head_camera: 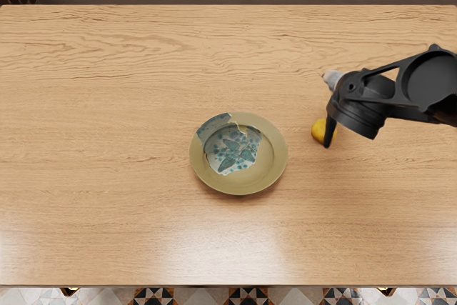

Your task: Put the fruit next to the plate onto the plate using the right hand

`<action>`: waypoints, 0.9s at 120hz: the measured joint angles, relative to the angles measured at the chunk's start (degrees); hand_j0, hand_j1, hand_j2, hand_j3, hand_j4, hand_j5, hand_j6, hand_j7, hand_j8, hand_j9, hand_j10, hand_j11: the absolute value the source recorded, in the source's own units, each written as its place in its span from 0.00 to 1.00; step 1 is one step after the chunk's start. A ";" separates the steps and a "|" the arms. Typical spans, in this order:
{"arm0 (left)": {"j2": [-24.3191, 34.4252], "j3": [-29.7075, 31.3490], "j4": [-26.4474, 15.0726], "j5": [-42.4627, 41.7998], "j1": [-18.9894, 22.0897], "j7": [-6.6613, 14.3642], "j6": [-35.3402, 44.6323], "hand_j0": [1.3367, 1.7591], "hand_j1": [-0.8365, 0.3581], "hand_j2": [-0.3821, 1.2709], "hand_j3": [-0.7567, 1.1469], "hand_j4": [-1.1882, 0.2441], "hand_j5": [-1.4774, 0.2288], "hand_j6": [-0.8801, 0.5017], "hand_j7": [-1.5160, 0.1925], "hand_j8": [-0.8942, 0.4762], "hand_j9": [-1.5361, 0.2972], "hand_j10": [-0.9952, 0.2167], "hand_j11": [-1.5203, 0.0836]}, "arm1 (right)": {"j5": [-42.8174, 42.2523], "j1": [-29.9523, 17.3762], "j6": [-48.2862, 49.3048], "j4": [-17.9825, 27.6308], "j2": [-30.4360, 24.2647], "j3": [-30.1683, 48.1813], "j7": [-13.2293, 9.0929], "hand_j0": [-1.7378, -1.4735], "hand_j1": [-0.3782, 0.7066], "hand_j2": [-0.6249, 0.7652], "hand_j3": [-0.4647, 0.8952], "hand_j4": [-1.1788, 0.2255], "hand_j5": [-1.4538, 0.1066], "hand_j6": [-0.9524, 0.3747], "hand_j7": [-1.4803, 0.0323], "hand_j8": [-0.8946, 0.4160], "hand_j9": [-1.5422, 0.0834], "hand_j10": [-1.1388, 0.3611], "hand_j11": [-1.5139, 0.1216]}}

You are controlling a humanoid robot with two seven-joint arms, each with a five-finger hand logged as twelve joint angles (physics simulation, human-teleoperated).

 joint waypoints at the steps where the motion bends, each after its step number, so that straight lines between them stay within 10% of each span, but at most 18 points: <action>1: 0.00 0.00 0.00 0.00 0.00 0.00 0.00 0.76 0.99 0.23 0.40 0.83 0.86 0.63 0.88 0.65 0.83 0.82 0.94 | -0.03 -0.12 -0.10 0.00 0.01 0.05 0.00 0.30 0.03 0.45 0.34 0.83 0.93 0.71 0.97 0.68 0.94 0.75 0.92; 108: 0.00 0.00 0.00 0.00 0.00 0.00 0.00 0.76 0.99 0.23 0.40 0.83 0.86 0.63 0.88 0.65 0.83 0.82 0.94 | -4.19 -9.77 -2.74 -4.73 0.04 7.14 0.00 0.30 0.25 0.42 0.34 0.69 0.76 0.56 0.80 0.52 0.78 0.62 0.76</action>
